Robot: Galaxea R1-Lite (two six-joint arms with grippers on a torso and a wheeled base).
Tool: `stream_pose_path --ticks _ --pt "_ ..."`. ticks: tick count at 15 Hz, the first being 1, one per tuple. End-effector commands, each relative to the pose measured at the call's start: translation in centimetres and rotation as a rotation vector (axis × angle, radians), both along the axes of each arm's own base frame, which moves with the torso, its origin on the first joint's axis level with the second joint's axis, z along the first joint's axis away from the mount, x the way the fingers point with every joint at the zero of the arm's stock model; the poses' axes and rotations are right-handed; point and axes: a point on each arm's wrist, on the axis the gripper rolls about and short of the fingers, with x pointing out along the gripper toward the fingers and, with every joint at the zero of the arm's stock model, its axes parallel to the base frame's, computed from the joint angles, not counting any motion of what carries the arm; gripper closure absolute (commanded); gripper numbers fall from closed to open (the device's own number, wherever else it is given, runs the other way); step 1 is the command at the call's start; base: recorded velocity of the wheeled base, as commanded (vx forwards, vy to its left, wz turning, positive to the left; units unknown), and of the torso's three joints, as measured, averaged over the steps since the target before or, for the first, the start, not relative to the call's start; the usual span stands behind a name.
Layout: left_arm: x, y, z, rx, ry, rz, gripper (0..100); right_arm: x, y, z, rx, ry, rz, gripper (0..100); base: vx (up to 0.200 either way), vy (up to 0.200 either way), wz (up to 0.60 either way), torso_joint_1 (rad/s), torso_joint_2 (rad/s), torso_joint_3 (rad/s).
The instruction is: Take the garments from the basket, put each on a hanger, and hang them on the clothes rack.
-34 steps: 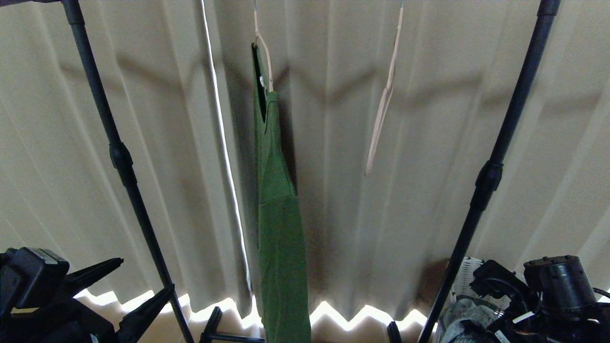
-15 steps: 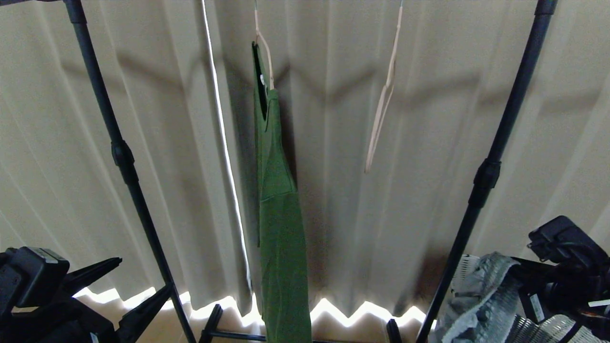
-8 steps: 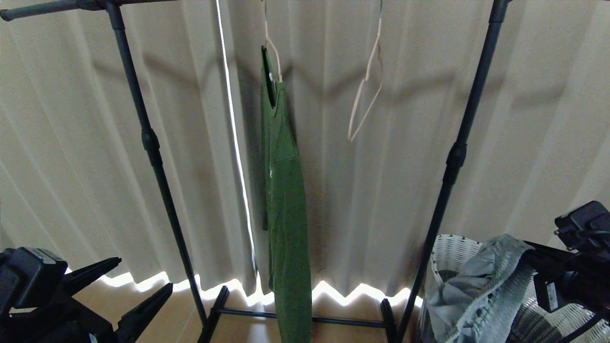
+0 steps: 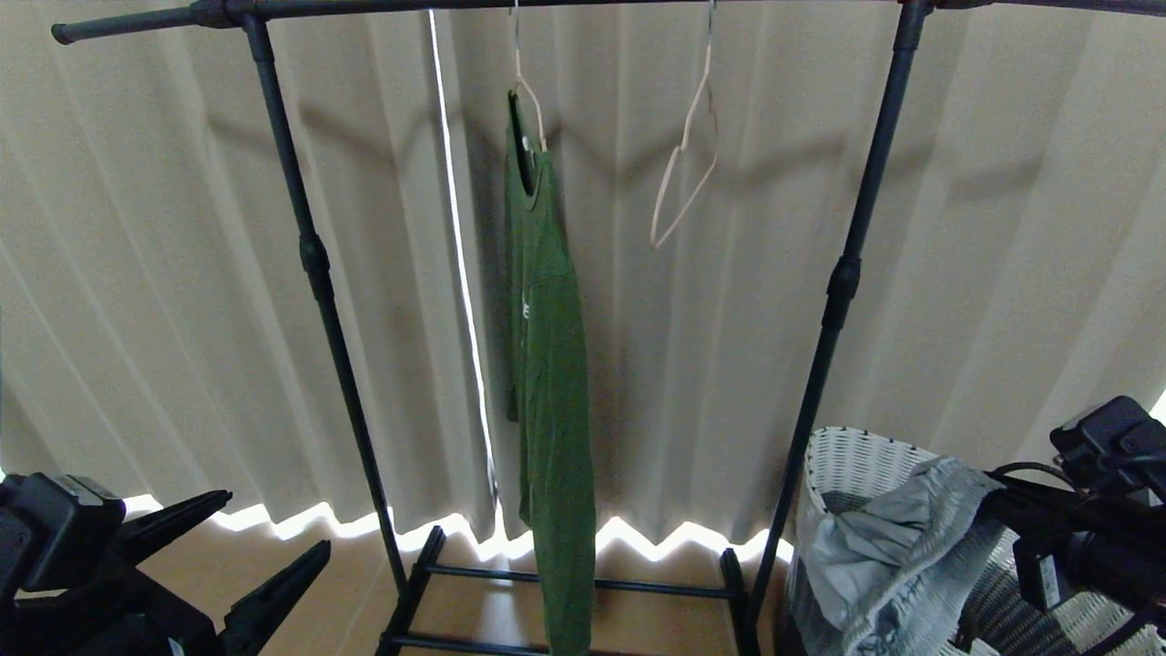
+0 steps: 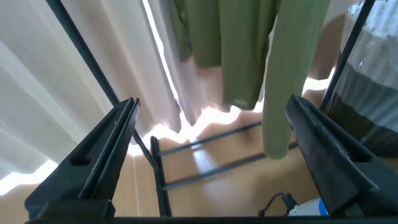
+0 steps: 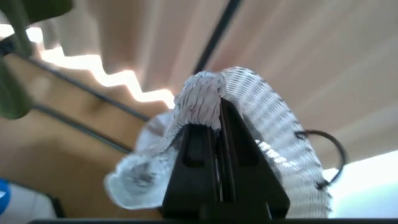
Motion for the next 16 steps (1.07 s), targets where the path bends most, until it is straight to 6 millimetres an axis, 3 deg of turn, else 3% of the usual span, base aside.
stream_pose_path --ticks 1,5,7,12,16 --pt "-0.4 -0.3 0.3 0.003 -0.027 -0.035 0 1.2 0.8 -0.3 0.002 0.037 0.055 100 0.000 0.000 0.00 0.000 0.00 0.000" --pt "-1.4 -2.0 0.5 0.005 -0.049 -0.204 0 4.3 2.6 2.0 0.027 -0.020 0.128 100 0.000 0.000 0.00 0.000 0.00 0.000" --pt "-0.1 -2.5 0.2 0.069 -0.020 -0.217 0 5.2 4.6 3.2 0.039 -0.056 0.210 100 0.000 0.000 0.00 0.000 0.00 0.000" --pt "0.5 -2.7 -0.8 0.092 0.043 -0.215 0 6.4 6.5 5.2 0.062 -0.119 0.271 100 0.000 0.000 0.00 0.000 0.00 0.000" --pt "2.0 -3.8 -0.4 0.089 0.052 -0.240 0 6.9 7.8 4.6 0.114 -0.082 0.295 100 0.000 0.000 0.00 0.000 0.00 0.000"
